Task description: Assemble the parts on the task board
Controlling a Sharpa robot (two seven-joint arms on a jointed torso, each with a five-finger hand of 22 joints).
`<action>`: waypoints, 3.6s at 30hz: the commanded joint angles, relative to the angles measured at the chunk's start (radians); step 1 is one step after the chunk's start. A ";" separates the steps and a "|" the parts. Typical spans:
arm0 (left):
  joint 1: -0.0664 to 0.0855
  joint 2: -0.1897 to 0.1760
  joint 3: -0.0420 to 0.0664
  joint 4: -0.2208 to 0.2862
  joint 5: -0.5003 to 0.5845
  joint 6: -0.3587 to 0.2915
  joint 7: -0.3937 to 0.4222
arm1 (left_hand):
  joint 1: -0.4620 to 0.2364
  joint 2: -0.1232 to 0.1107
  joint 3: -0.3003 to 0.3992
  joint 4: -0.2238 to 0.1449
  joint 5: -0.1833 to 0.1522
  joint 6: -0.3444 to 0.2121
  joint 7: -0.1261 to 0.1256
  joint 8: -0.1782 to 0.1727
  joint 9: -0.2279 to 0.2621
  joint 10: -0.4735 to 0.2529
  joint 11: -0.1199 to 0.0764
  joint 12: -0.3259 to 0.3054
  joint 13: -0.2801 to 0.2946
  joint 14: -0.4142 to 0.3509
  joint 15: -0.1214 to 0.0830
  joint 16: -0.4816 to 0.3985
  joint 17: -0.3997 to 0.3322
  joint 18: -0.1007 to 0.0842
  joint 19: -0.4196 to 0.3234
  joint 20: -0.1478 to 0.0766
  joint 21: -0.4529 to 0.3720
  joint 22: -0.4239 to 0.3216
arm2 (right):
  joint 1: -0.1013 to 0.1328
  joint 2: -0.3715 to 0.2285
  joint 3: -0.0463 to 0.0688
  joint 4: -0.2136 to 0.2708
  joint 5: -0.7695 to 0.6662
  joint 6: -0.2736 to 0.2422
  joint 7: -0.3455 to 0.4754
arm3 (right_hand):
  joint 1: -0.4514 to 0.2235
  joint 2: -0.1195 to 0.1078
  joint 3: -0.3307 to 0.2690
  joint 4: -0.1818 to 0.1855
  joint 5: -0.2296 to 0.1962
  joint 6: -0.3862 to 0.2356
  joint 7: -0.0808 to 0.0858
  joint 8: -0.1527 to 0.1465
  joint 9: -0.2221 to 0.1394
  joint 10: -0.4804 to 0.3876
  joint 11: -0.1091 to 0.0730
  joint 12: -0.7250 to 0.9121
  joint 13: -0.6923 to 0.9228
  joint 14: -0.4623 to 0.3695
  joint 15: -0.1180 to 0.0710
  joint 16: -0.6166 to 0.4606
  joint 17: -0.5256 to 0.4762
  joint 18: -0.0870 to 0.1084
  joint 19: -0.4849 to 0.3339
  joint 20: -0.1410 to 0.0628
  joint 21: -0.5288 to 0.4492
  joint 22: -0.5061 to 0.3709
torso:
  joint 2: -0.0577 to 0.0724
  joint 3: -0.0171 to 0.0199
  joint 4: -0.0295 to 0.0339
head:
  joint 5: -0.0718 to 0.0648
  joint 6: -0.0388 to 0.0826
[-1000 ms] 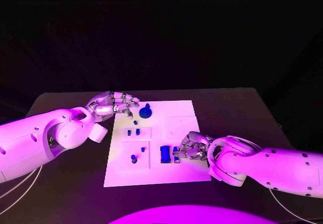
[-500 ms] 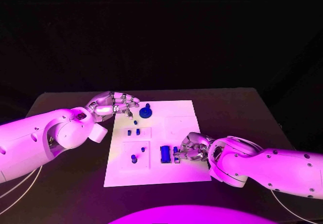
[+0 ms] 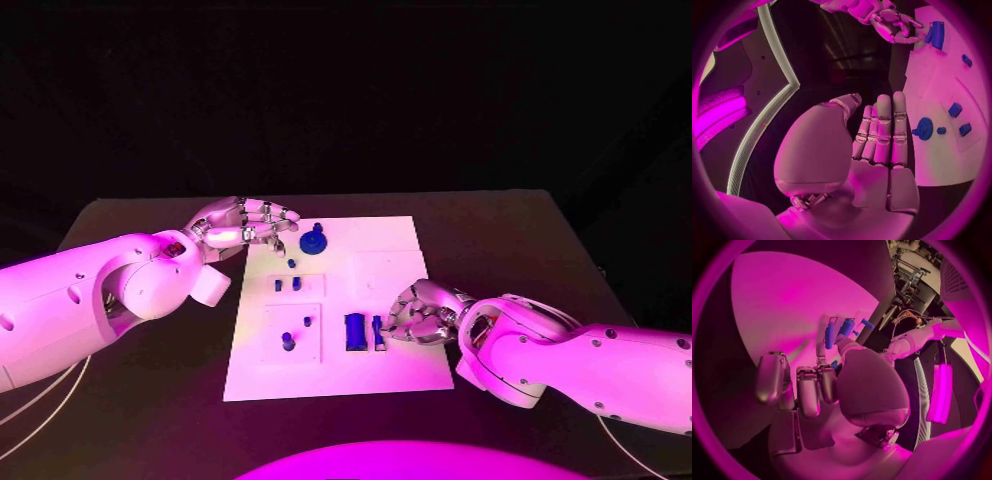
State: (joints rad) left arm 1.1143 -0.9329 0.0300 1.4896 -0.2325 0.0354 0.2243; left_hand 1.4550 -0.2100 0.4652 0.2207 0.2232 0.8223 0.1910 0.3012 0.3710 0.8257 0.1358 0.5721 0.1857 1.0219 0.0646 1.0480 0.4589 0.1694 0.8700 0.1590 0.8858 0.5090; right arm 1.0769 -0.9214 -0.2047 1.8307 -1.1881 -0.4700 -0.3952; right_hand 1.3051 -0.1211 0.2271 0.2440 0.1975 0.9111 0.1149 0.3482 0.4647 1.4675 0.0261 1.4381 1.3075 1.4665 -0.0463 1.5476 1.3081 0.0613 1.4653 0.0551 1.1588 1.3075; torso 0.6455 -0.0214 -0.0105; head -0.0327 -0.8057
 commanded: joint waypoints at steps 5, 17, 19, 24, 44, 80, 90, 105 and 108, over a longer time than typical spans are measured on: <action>0.000 -0.001 0.000 0.002 -0.001 0.017 0.008 | 0.003 0.002 0.000 -0.001 0.003 -0.005 0.001 0.004 -0.002 -0.002 0.000 0.001 -0.002 -0.007 -0.001 -0.007 -0.001 0.014 0.003 0.003 -0.005 -0.001 | -0.001 -0.010 0.000 -0.001 -0.044 -0.102 0.108 | 0.051 -0.022 0.056 -0.032 0.000 -0.024 0.020 -0.045 -0.019 0.012 0.024 -0.010 0.153 0.090 0.023 -0.003 0.199 0.007 0.007 0.020 -0.004 0.170 | 0.000 0.0001 -0.0007 | 0.002 0.003; 0.000 0.001 0.000 0.001 -0.001 0.019 0.007 | 0.005 0.006 0.002 -0.001 0.003 -0.005 0.001 0.004 -0.002 0.001 -0.001 0.003 -0.002 -0.007 -0.001 -0.007 -0.001 0.014 0.004 0.003 -0.005 -0.001 | -0.007 0.016 0.000 -0.020 -0.046 -0.089 0.129 | 0.071 -0.027 0.346 -0.152 0.000 0.000 0.044 -0.141 -0.100 0.011 0.043 -0.003 0.151 0.090 0.040 -0.002 0.200 0.006 0.008 0.036 0.010 0.174 | 0.001 0.0001 0.0016 | 0.003 0.001; 0.000 0.001 0.000 0.000 -0.001 0.019 0.007 | 0.006 0.007 0.003 -0.001 0.004 -0.005 0.001 0.005 -0.002 0.001 -0.001 0.003 -0.002 -0.007 -0.001 -0.007 -0.001 0.014 0.004 0.003 -0.005 -0.001 | -0.008 0.020 0.000 -0.022 -0.042 -0.083 0.132 | 0.058 -0.026 0.377 -0.172 -0.001 0.004 0.046 -0.150 -0.107 0.012 0.044 -0.003 0.151 0.090 0.041 -0.001 0.201 0.006 0.007 0.037 0.011 0.174 | 0.001 -0.0001 0.0014 | 0.003 0.001; 0.000 0.001 0.000 0.000 -0.001 0.020 0.006 | 0.011 0.010 0.006 -0.004 0.005 -0.005 0.000 0.005 -0.002 0.002 -0.002 0.003 -0.002 -0.006 -0.002 -0.007 -0.001 0.015 0.005 0.002 -0.004 0.000 | -0.010 0.028 0.000 -0.028 -0.031 -0.054 0.136 | 0.038 -0.010 0.460 -0.230 -0.001 0.019 0.047 -0.163 -0.119 0.012 0.044 -0.001 0.151 0.090 0.040 -0.002 0.200 0.006 0.006 0.036 0.017 0.175 | 0.000 -0.0004 0.0010 | 0.004 0.000; 0.000 0.002 -0.001 -0.001 -0.001 0.023 0.004 | 0.016 0.012 0.009 -0.007 0.005 -0.005 0.000 0.006 -0.002 0.002 -0.002 0.003 -0.003 -0.007 -0.003 -0.007 -0.001 0.015 0.005 0.001 -0.003 0.000 | -0.013 0.041 0.000 -0.043 -0.005 0.017 0.147 | -0.060 0.021 0.629 -0.367 -0.004 0.068 0.040 -0.171 -0.134 0.024 0.038 0.015 0.160 0.094 0.034 0.006 0.218 0.000 0.011 0.030 0.074 0.183 | 0.000 -0.0003 0.0012 | 0.005 -0.005; 0.000 0.001 -0.001 -0.003 0.000 0.022 -0.002 | 0.017 0.013 0.011 -0.009 0.005 -0.006 0.001 0.006 -0.003 0.002 -0.001 0.003 -0.004 -0.007 -0.003 -0.008 -0.001 0.014 0.006 0.000 -0.001 0.002 | -0.015 0.054 -0.001 -0.062 -0.010 0.041 0.130 | -0.100 0.039 0.642 -0.387 -0.005 0.028 0.055 -0.203 -0.150 0.017 0.049 0.006 0.151 0.093 0.042 0.004 0.212 0.002 0.002 0.035 0.067 0.179 | 0.000 -0.0004 0.0015 | 0.006 -0.008; 0.000 0.001 -0.001 -0.004 -0.001 0.021 -0.004 | 0.017 0.014 0.012 -0.009 0.005 -0.006 0.002 0.006 -0.003 0.002 -0.001 0.003 -0.005 -0.007 -0.002 -0.008 -0.001 0.014 0.006 0.000 -0.001 0.002 | -0.015 0.058 -0.001 -0.065 -0.010 0.015 0.138 | -0.101 0.042 0.643 -0.388 -0.005 0.031 0.055 -0.202 -0.150 0.017 0.050 0.006 0.151 0.092 0.043 0.003 0.211 0.002 0.002 0.036 0.069 0.179 | 0.000 0.0003 0.0010 | 0.008 -0.009; 0.000 0.001 -0.002 -0.005 0.000 0.020 0.001 | 0.017 0.014 0.012 -0.009 0.005 -0.006 0.002 0.006 -0.003 0.002 -0.001 0.003 -0.005 -0.007 -0.002 -0.008 -0.001 0.014 0.006 0.000 -0.001 0.002 | -0.014 0.038 0.000 -0.054 0.088 -0.185 0.325 | -0.103 0.040 0.642 -0.391 -0.005 0.034 0.055 -0.202 -0.150 0.015 0.051 0.003 0.149 0.091 0.044 0.001 0.205 0.005 -0.003 0.037 0.053 0.176 | -0.001 0.0004 -0.0001 | 0.011 -0.003; 0.000 0.002 -0.003 -0.008 0.004 0.014 0.009 | 0.016 0.013 0.012 -0.008 0.005 -0.008 0.002 0.006 -0.004 0.002 -0.001 0.003 -0.005 -0.006 -0.002 -0.008 -0.001 0.014 0.005 0.000 0.000 0.002 | -0.006 0.026 0.004 -0.049 0.292 -0.243 0.455 | -0.107 0.038 0.635 -0.392 -0.006 0.047 0.054 -0.196 -0.149 0.011 0.050 -0.002 0.144 0.089 0.044 -0.002 0.198 0.008 -0.010 0.038 0.035 0.171 | -0.002 -0.0004 0.0002 | 0.010 -0.001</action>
State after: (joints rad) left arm 1.1143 -0.9330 0.0267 1.4820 -0.2330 0.0425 0.2168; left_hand 1.4641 -0.2008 0.4735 0.2123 0.2232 0.8223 0.1910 0.3011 0.3681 0.8257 0.1357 0.5721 0.1819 1.0219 0.0646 1.0442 0.4589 0.1693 0.8700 0.1590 0.8858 0.5105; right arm 1.0666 -0.8913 -0.2032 1.7782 -1.1050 -0.6068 -0.1214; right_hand 1.2089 -0.0819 0.8636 -0.1451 0.1966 0.9519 0.1671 0.1486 0.3152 1.4664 0.0715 1.4393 1.3080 1.4664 -0.0072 1.5475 1.3079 0.0613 1.4594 0.0930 1.1991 1.3081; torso 0.6449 -0.0208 -0.0105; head -0.0220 -0.8087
